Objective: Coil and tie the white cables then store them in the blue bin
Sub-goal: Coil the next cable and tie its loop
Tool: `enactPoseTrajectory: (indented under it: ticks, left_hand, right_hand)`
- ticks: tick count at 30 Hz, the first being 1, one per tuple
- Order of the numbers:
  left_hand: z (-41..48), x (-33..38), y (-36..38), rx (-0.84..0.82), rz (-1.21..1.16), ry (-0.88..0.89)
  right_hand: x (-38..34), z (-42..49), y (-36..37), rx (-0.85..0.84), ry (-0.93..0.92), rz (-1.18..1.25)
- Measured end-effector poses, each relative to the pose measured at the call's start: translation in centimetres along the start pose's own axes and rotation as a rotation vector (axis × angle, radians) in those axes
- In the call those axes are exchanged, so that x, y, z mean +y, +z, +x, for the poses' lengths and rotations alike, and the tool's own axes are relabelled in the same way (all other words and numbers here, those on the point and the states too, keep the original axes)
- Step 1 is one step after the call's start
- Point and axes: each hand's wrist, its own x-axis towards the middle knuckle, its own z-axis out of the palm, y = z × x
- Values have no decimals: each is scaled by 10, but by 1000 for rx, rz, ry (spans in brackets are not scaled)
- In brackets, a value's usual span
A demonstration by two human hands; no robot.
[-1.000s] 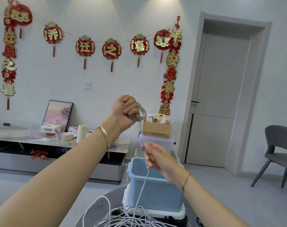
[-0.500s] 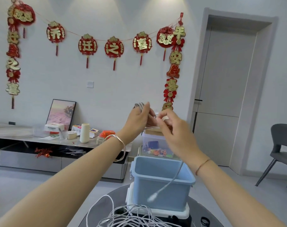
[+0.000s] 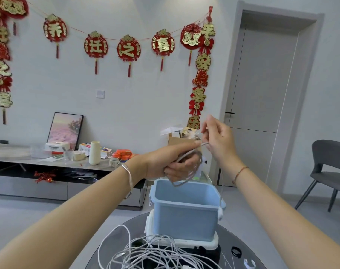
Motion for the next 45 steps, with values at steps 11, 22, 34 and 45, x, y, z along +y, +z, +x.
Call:
enactPoseTrajectory:
  ticks: [11, 22, 34, 45]
  left_hand:
    - [-4, -6, -32, 71, -938, 444]
    - [6, -22, -40, 1008, -807, 515]
    - [16, -45, -21, 1024, -485, 317]
    - [3, -58, 18, 647, 390, -1]
  right_hand:
    - [33, -46, 19, -172, 279, -108]
    - [23, -92, 21, -378, 324, -76]
    - [11, -111, 20, -630, -69, -469]
    - [6, -78, -4, -278, 10, -183]
